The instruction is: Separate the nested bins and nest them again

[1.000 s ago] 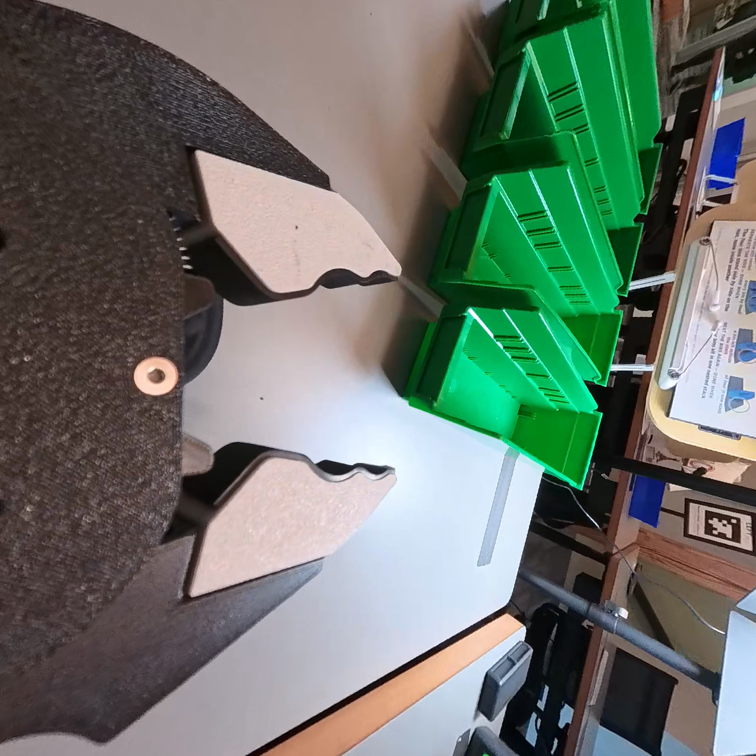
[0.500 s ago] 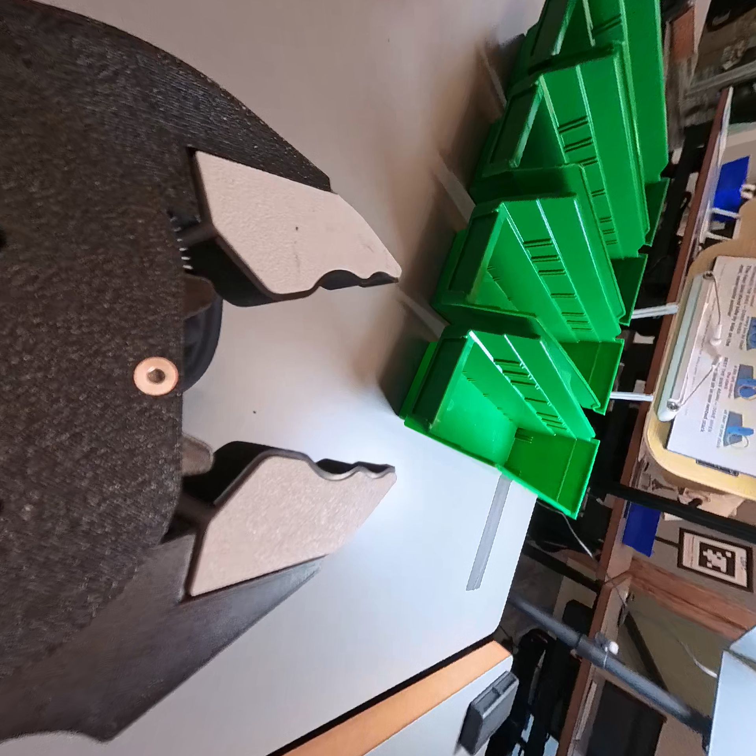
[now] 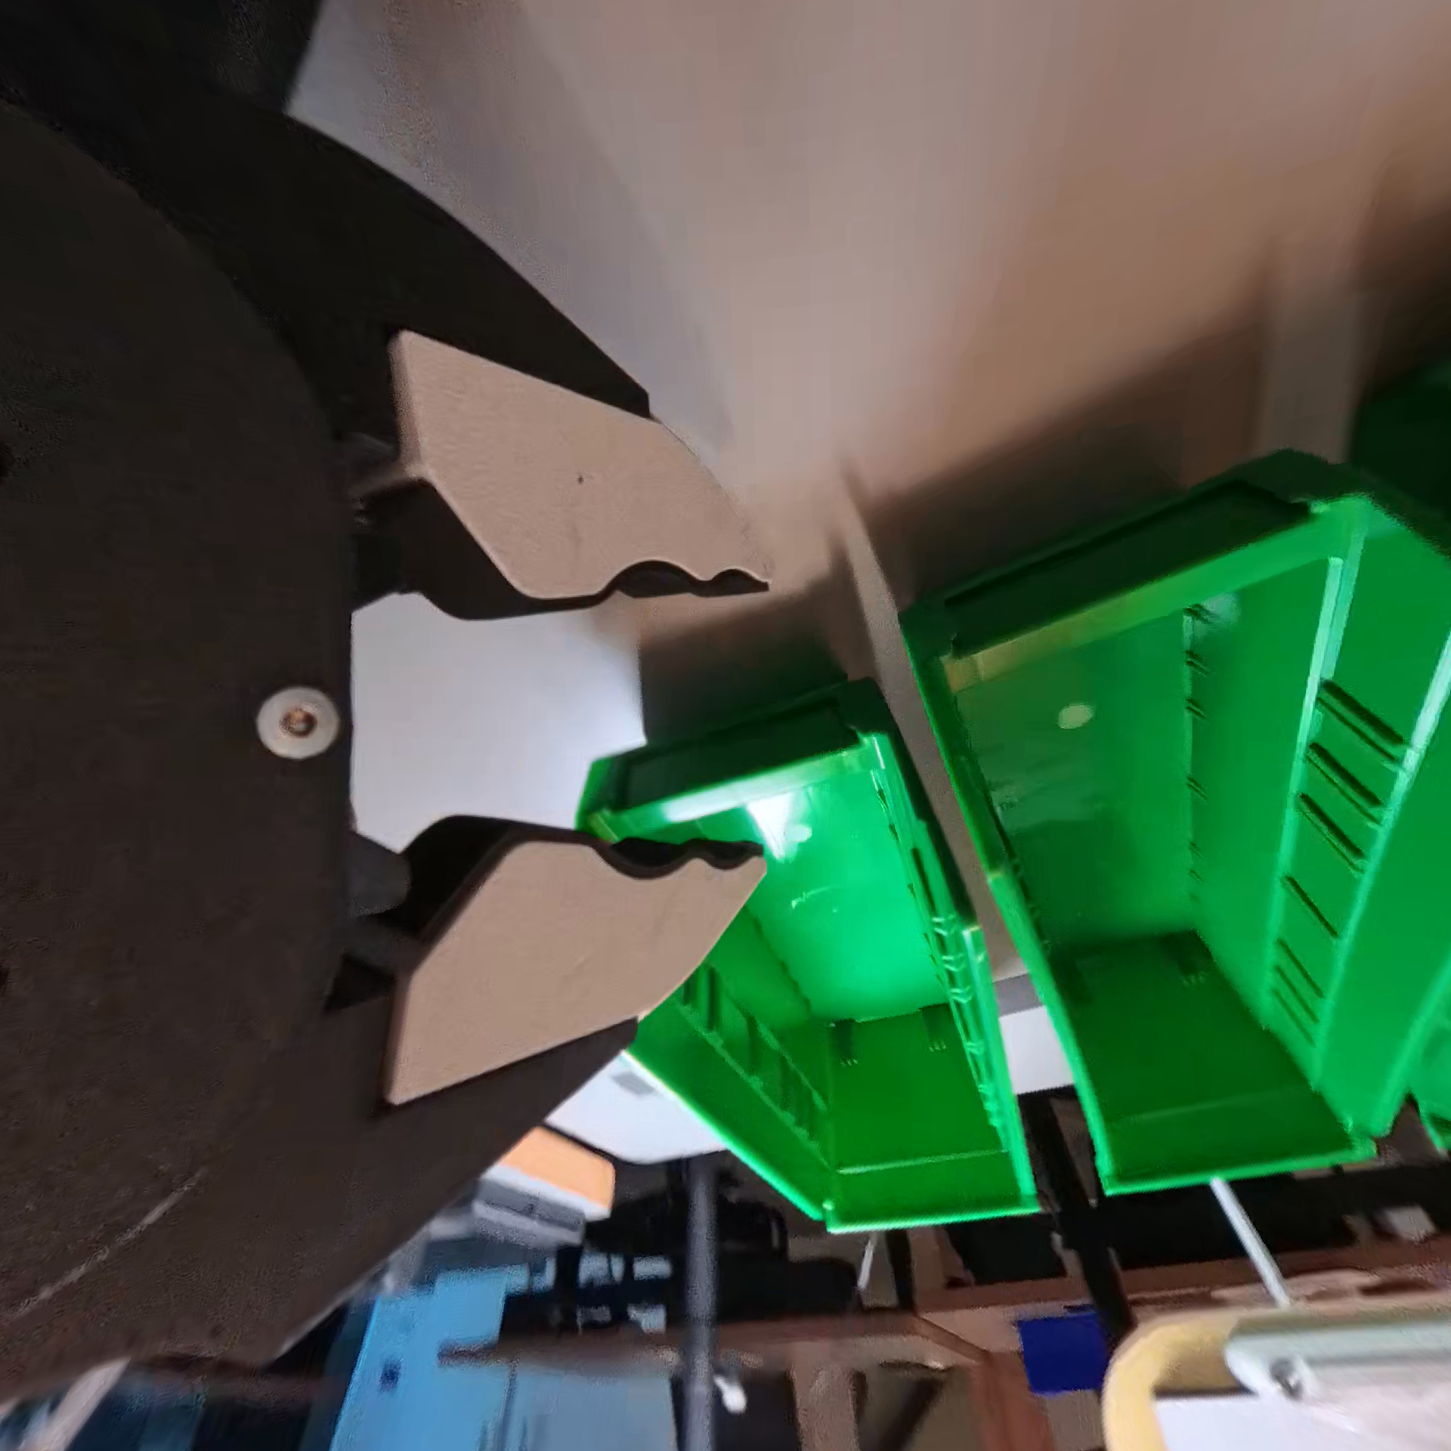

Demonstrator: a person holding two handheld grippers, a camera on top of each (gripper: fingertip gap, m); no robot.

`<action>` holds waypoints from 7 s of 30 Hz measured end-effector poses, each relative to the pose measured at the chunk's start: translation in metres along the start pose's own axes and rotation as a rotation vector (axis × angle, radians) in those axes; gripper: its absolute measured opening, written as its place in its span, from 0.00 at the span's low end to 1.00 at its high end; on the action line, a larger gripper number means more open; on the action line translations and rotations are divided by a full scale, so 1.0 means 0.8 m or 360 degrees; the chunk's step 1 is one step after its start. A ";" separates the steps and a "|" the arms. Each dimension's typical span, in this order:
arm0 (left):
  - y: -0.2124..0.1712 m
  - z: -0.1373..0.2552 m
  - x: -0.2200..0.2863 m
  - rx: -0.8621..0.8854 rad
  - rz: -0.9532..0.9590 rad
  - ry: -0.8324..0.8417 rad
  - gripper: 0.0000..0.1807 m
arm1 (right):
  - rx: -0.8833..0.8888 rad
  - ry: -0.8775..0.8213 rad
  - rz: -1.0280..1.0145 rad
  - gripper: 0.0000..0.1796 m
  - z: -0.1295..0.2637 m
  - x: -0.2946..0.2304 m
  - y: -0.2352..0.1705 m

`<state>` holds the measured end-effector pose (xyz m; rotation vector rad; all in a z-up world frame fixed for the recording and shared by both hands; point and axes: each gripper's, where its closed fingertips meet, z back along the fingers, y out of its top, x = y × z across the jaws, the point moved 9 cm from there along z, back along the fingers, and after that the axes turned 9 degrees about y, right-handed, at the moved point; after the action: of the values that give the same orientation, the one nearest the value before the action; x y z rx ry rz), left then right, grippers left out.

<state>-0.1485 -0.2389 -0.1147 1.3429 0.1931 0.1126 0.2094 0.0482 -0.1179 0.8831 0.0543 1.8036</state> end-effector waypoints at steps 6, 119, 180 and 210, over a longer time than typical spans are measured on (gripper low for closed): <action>-0.001 0.001 -0.002 0.0003 0.0005 -0.0005 0.40 | -0.0301 0.0182 0.0284 0.34 -0.046 0.030 -0.002; -0.010 0.005 0.017 -0.0002 -0.0123 -0.0157 0.37 | -0.0148 0.0101 0.0565 0.17 -0.123 -0.089 0.230; 0.008 -0.013 0.033 -0.0049 -0.0273 -0.0271 0.34 | 0.0956 -0.0048 -0.0795 0.25 0.078 -0.022 -0.010; -0.001 -0.171 0.076 -0.0900 -0.1742 -0.0429 0.17 | 0.1116 -0.0110 -0.1005 0.23 0.081 -0.057 -0.068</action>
<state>-0.1171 -0.0969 -0.1491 0.5449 0.5898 -0.8706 0.2978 0.0098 -0.1193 1.2362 0.8661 1.1468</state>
